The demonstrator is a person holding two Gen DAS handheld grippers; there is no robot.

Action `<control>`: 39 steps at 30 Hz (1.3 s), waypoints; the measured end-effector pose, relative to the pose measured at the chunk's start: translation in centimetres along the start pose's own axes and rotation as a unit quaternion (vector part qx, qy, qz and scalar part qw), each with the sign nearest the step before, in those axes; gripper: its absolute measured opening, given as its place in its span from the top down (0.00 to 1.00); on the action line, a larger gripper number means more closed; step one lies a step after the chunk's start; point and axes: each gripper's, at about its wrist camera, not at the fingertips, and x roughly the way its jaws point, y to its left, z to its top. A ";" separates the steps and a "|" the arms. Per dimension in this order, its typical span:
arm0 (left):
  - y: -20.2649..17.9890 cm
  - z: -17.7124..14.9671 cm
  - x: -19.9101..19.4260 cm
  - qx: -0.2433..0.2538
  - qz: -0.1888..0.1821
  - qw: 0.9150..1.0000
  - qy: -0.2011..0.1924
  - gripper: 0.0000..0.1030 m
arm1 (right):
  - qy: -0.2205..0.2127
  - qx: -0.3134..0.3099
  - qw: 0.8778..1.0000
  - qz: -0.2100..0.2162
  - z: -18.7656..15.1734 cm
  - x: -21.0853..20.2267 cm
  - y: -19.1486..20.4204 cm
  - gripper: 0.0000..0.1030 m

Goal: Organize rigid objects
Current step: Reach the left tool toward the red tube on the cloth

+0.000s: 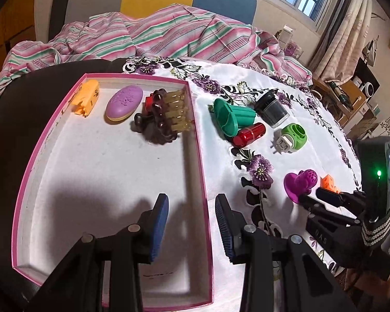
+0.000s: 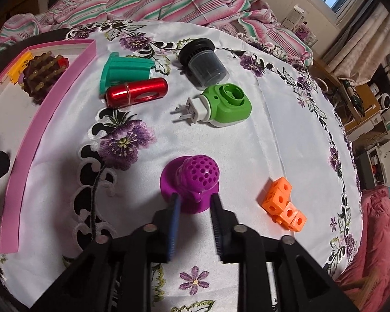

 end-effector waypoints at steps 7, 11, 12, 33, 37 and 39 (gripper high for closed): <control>1.0 0.3 -0.5 -0.018 -0.002 1.000 -0.012 0.64 | 0.024 0.055 0.997 0.041 -1.2 0.6 -2.5 0.53; 1.0 0.2 -0.5 -0.022 -0.009 1.000 -0.011 0.64 | 0.030 0.072 0.995 0.061 -1.3 1.0 -3.0 0.55; 0.9 0.2 -0.5 -0.020 -0.011 1.000 -0.009 0.64 | 0.027 0.071 0.995 0.061 -1.2 1.1 -2.9 0.55; -2.0 1.8 0.7 0.014 -0.010 1.000 -0.007 0.64 | -0.035 0.031 0.998 0.037 0.8 1.0 -1.7 0.97; -3.3 3.2 2.2 0.030 -0.001 1.000 0.004 0.64 | -0.051 0.008 0.998 0.022 0.8 0.3 -0.9 0.98; -3.7 3.7 2.9 0.035 0.002 0.999 0.008 0.64 | -0.059 -0.005 0.998 0.011 0.7 0.0 -0.5 0.98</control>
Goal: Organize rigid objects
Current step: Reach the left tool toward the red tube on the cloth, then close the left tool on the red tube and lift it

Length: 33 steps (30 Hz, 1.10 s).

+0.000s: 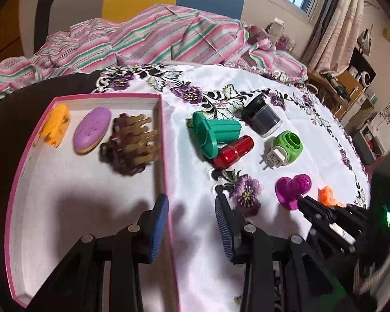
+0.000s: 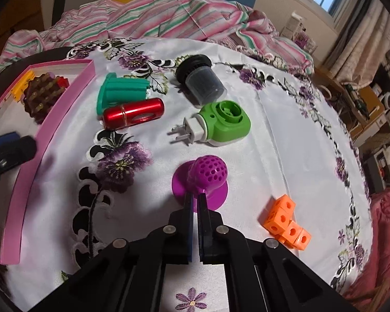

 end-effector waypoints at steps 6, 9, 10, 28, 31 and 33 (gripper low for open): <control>-0.9 1.6 2.6 -0.007 -0.010 1.000 0.021 0.64 | 0.004 0.004 1.000 0.012 -0.1 0.2 -0.1 0.98; -1.1 2.6 3.8 -0.026 -0.024 0.999 0.027 0.62 | 0.006 0.004 1.000 0.014 -0.1 0.3 -0.1 0.98; -1.3 2.9 4.1 -0.026 -0.025 0.999 0.028 0.61 | 0.008 0.007 1.000 0.017 -0.1 0.3 -0.1 0.98; -3.0 4.1 8.4 -0.013 -0.082 0.994 0.066 0.64 | 0.019 0.042 0.998 0.045 0.1 0.7 -1.1 0.98; -3.0 4.4 8.4 -0.025 -0.105 0.992 0.063 0.63 | 0.021 0.046 0.998 0.046 0.1 0.8 -1.3 0.98; -3.2 4.8 8.4 -0.019 -0.090 0.994 0.058 0.62 | 0.022 0.048 0.998 0.047 0.2 0.8 -1.4 0.98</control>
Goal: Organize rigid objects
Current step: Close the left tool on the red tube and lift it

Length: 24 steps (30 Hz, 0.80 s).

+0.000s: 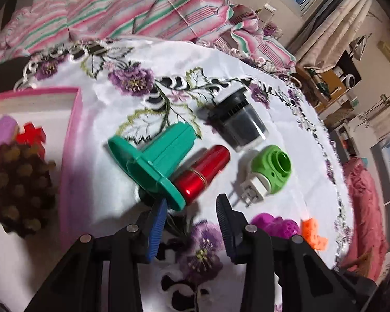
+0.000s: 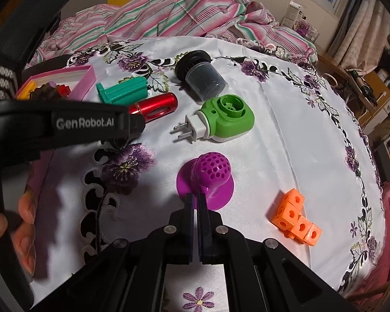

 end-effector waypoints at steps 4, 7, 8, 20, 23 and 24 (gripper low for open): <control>-0.1 0.8 0.4 -0.009 0.006 1.000 -0.002 0.62 | 0.000 0.002 1.000 0.001 0.0 0.0 0.0 0.98; -0.4 1.3 0.6 -0.002 0.002 1.000 -0.009 0.62 | 0.003 0.005 1.000 0.002 0.0 0.1 -0.1 0.98; -0.6 1.5 0.7 0.005 0.006 1.000 -0.008 0.62 | 0.003 0.007 1.000 0.003 0.0 0.1 -0.2 0.98; -2.3 0.8 0.1 0.060 -0.010 0.997 -0.043 0.70 | 0.008 0.023 1.000 0.010 0.2 0.2 -0.7 0.98; -2.5 1.7 -0.1 0.058 -0.002 0.997 -0.053 0.67 | 0.009 0.027 1.000 0.011 0.2 0.2 -0.7 0.98; -2.6 2.0 0.0 0.060 -0.002 0.997 -0.054 0.66 | 0.010 0.029 0.999 0.014 0.2 0.2 -0.7 0.98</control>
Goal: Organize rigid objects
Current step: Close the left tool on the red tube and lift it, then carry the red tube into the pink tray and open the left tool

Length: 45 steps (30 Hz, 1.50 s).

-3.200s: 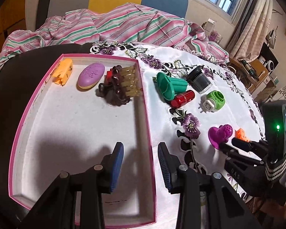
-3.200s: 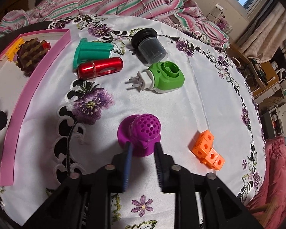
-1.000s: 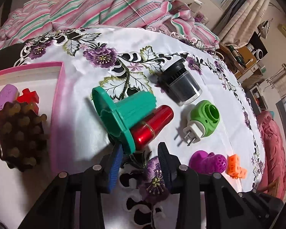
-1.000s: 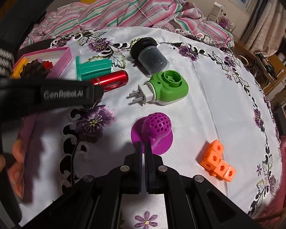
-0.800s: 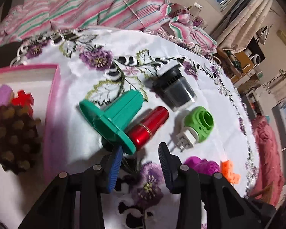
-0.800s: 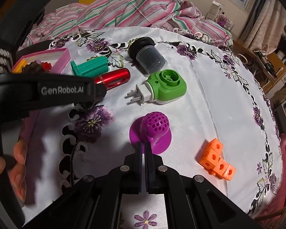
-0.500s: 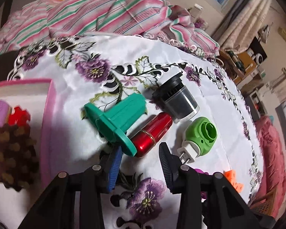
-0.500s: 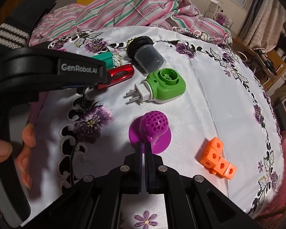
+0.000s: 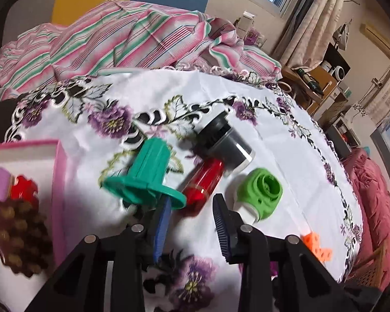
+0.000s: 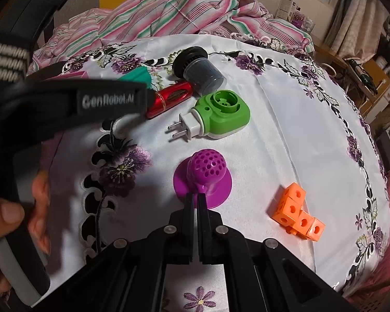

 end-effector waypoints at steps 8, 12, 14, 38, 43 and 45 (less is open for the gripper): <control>-1.6 1.2 4.5 0.064 0.015 0.997 0.051 0.64 | 0.010 0.008 1.000 0.013 -0.1 0.3 -0.1 0.98; -2.4 -0.1 4.4 0.106 0.019 0.994 0.035 0.73 | 0.011 0.007 1.000 0.012 0.1 0.4 0.0 0.98; -2.2 -0.3 4.1 0.102 0.016 0.994 0.036 0.74 | 0.011 0.006 1.000 0.012 0.1 0.4 0.1 0.98; 5.5 -8.3 -11.5 -0.045 -0.036 0.996 -0.073 0.75 | -0.011 0.006 1.000 0.019 0.2 -0.5 0.2 0.99; 9.6 -9.4 -14.4 -0.094 -0.019 0.990 -0.101 0.75 | -0.012 0.006 1.000 0.025 0.2 -0.5 0.3 0.99; 11.4 -9.7 -15.2 -0.113 -0.007 0.988 -0.110 0.75 | -0.015 0.006 1.000 0.026 0.3 -0.5 0.3 0.99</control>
